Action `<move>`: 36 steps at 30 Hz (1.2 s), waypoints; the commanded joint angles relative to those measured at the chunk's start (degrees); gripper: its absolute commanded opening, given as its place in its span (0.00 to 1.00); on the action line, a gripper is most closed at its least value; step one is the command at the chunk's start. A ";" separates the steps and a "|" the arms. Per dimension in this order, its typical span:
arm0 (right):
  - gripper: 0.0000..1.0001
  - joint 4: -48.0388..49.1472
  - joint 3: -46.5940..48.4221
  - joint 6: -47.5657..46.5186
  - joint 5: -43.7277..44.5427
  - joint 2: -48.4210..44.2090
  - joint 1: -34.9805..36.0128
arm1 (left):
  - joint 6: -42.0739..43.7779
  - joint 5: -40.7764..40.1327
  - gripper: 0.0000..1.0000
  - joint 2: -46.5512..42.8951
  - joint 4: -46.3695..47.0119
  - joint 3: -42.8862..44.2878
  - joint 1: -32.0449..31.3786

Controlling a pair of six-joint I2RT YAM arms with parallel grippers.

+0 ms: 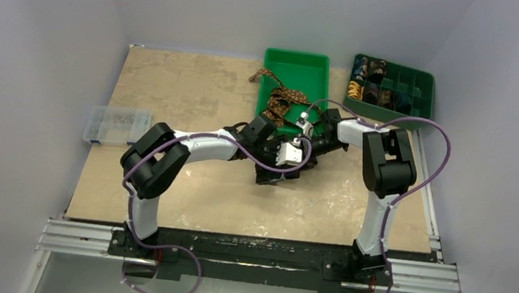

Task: Roll the ties
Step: Roll the tie at the center of the board, then pick up the tie at the center of the board.

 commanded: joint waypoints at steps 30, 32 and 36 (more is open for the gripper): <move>0.49 -1.69 2.10 -2.39 6.13 -3.89 0.69 | -2.29 4.42 0.35 4.95 10.52 -0.43 -4.89; 0.52 -1.20 1.84 -2.23 6.19 -4.40 0.68 | -3.72 4.89 0.30 4.89 13.24 -1.14 -4.61; 0.61 -0.66 1.78 -1.80 6.00 -5.44 0.68 | -4.75 6.05 0.21 4.68 15.29 -1.92 -4.54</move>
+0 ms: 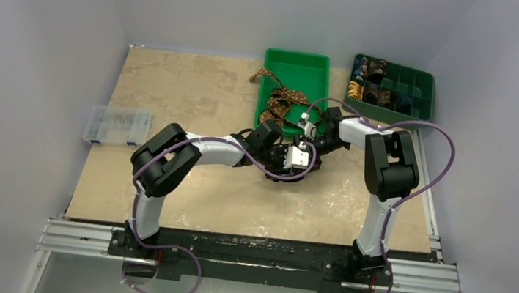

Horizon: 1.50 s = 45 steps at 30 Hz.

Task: Roll the ties
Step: Pick up the tie at the center of the board.

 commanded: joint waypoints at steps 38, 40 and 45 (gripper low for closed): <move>0.00 5.13 -8.04 2.14 5.55 -6.26 -0.73 | -16.54 1.76 0.87 -8.89 21.02 -15.01 2.56; 0.00 5.02 -7.70 1.91 5.19 -6.62 -0.77 | -16.49 2.14 0.93 -9.83 21.34 -15.88 3.32; 0.00 3.90 -5.99 1.20 3.87 -8.43 -0.81 | -16.43 1.94 1.00 -12.30 21.52 -18.28 4.46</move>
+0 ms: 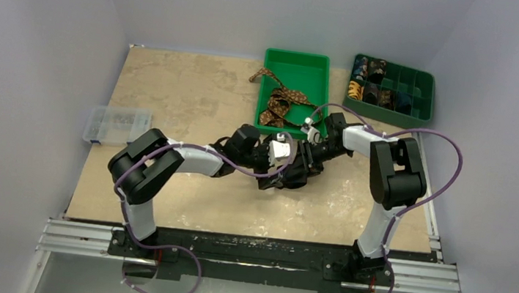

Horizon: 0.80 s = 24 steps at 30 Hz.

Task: Roll the ties
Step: Pick up the tie at the center of the board.

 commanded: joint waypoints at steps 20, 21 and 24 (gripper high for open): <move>0.00 -14.28 12.74 -14.68 5.94 -9.17 -4.38 | -0.10 4.12 1.00 -14.26 -5.44 -4.79 4.45; 0.00 -15.43 14.17 -15.35 6.67 -9.43 -5.41 | -0.14 4.25 1.00 -14.59 -5.82 -4.69 4.68; 0.00 -19.12 19.38 -18.26 10.81 -9.95 -8.62 | -0.48 4.91 1.00 -15.14 -6.35 -4.45 5.20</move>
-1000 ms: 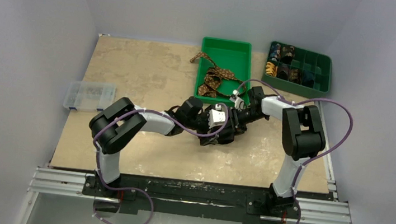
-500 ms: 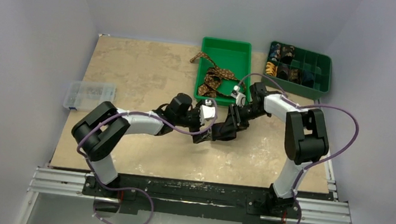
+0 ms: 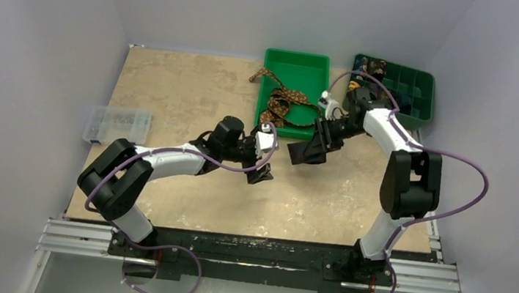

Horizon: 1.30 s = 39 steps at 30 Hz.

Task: Roll the ties
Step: Pick up the tie at the center of the board, then place the tie in the storage box.

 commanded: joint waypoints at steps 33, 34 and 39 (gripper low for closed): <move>0.00 1.94 53.52 -4.03 51.85 18.01 -23.89 | -4.04 1.94 1.00 -6.42 0.42 -2.73 1.93; 0.00 2.28 53.89 -4.26 53.76 18.26 -23.89 | -4.11 1.74 1.00 -6.50 0.57 -2.82 2.00; 0.00 5.22 51.97 -7.86 62.51 18.95 -24.13 | -5.43 1.87 1.00 -6.32 2.82 -3.90 2.11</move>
